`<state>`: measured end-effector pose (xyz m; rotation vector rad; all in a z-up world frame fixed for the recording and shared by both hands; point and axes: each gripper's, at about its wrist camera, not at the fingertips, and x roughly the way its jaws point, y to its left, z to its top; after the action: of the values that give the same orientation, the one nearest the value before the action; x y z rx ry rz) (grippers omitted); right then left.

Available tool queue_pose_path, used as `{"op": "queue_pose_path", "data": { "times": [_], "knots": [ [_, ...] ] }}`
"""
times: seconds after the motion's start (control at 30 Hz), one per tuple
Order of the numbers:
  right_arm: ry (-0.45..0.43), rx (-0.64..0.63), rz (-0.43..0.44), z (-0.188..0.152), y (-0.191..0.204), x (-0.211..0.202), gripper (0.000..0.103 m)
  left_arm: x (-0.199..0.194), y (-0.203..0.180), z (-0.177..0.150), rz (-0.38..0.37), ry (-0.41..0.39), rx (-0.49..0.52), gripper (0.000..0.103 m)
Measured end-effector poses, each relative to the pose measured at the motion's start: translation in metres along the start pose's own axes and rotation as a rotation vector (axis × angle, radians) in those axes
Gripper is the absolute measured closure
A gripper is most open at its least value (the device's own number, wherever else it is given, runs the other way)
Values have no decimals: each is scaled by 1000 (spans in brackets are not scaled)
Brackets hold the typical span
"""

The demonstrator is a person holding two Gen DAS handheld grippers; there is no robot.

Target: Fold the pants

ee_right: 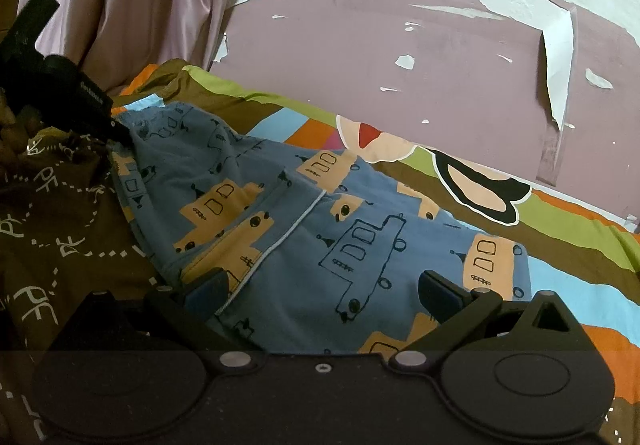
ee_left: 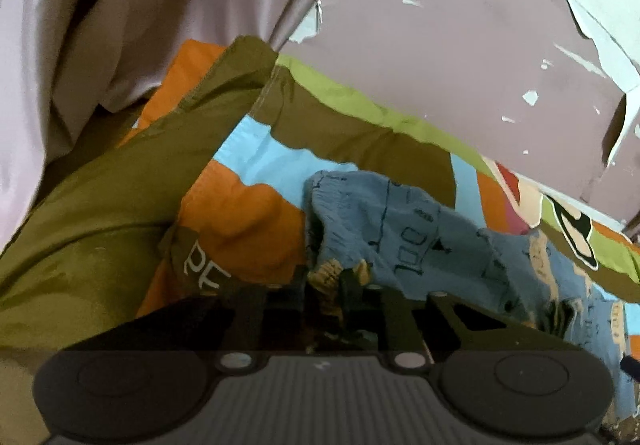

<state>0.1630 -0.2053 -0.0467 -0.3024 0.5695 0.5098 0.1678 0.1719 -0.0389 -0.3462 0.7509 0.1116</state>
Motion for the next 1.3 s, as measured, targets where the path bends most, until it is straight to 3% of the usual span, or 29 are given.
{"op": "queue_pose_path", "data": {
  "times": [0.17,0.3,0.6,0.77,0.9,0.93,0.97,1.03,1.17,1.3],
  "knots": [
    [-4,0,-1,0,0,-1,2,-21,-25,2,50,-56,82,89],
    [-21,-2,-5,1,-1,-2,2,-52,-59,3,22,-132,205,89],
    [-78,-137,-29,8,-29,-35,2,-108,-155,-2,-203,-199,457,89],
    [-55,-173,-101,-4,-59,-52,2,-109,-217,-26,-323,-166,644,89],
    [-17,-115,-187,-21,-85,-55,2,-86,-261,-53,-398,-102,747,87],
    [-7,-96,-201,-25,-90,-54,2,-78,-269,-60,-418,-78,761,83],
    [5,-77,-219,-30,-98,-54,2,-71,-274,-67,-426,-61,770,67],
    [22,-63,-243,-37,-110,-52,2,-63,-275,-80,-439,-36,765,45],
    [33,-30,-286,-44,-129,-49,2,-57,-265,-100,-435,-34,789,31],
    [-16,90,-275,-40,-147,-47,3,-57,-255,-121,-353,-52,908,31]
  ]
}}
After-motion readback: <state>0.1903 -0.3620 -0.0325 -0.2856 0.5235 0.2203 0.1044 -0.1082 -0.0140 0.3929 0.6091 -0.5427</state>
